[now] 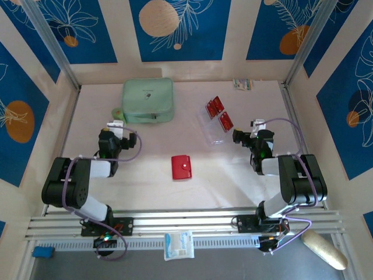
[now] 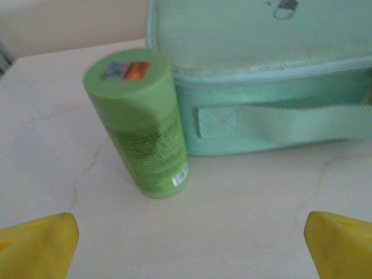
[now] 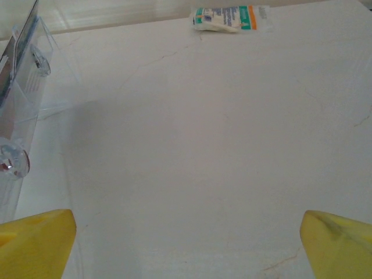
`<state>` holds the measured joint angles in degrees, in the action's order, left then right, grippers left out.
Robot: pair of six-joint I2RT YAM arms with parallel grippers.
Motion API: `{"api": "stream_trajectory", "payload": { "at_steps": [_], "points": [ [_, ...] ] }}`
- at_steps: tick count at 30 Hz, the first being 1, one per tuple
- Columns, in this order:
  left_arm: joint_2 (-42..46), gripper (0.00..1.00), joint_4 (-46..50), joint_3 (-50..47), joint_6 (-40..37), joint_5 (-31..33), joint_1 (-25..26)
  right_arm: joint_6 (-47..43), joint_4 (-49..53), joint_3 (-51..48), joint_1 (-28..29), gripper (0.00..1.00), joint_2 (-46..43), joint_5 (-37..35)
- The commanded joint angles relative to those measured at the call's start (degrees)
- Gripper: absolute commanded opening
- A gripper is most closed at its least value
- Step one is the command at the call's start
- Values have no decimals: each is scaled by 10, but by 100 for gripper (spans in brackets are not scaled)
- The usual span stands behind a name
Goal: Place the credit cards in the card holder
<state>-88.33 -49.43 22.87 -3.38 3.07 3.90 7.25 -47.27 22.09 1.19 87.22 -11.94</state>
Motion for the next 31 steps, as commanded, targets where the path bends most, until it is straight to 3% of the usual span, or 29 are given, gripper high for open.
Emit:
{"api": "stream_trajectory", "payload": {
  "at_steps": [1, 3, 9, 31],
  "points": [
    [-6, 99, -8, -4, 3, -65, -13, -4, -5, 11, -1, 99, 1, 9],
    [-15, 100, -21, -3, 8, -31, -10, -6, -7, 10, 3, 99, 1, 4],
    [-13, 100, -36, -12, 7, -12, -4, -5, -6, 10, 2, 99, 1, 5],
    [-12, 100, -40, -13, 7, -13, -4, -6, -4, 11, 0, 99, 1, 13]
  ]
}}
